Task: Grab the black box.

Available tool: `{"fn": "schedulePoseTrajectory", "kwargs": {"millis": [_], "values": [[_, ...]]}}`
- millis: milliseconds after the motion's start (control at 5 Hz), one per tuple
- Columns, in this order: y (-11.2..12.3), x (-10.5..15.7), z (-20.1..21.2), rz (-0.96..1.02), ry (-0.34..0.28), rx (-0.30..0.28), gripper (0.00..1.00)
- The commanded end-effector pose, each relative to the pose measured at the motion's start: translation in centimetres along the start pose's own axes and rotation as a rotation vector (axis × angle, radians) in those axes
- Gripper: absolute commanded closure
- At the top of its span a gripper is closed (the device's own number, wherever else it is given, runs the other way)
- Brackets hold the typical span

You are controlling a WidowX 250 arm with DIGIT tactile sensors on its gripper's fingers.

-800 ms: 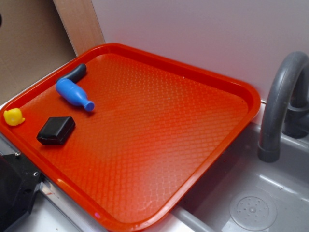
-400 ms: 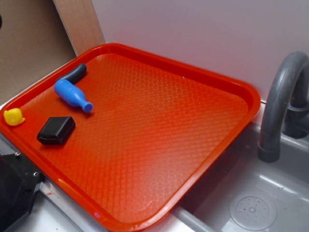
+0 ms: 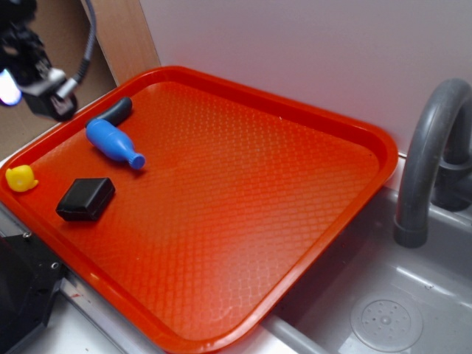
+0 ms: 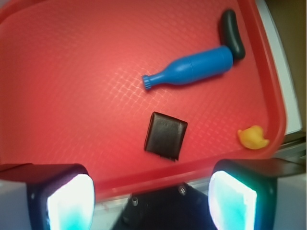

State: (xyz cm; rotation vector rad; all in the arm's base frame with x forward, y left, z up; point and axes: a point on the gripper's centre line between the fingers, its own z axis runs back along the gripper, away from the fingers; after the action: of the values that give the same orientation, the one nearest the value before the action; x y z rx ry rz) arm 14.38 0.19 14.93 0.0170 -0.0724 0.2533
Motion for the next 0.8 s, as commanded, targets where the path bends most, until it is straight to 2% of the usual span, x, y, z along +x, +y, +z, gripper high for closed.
{"fn": "schedulePoseTrajectory", "kwargs": {"millis": [0, 200, 400, 600], "values": [[1.8, 1.3, -5.9, 0.194, -0.012, 0.030, 0.00], [1.7, 1.8, -8.7, 0.177, -0.002, 0.034, 0.00], [2.1, 2.4, -11.8, 0.195, 0.037, 0.075, 0.00], [2.9, 0.8, -13.4, 0.172, 0.151, 0.108, 0.00]]}}
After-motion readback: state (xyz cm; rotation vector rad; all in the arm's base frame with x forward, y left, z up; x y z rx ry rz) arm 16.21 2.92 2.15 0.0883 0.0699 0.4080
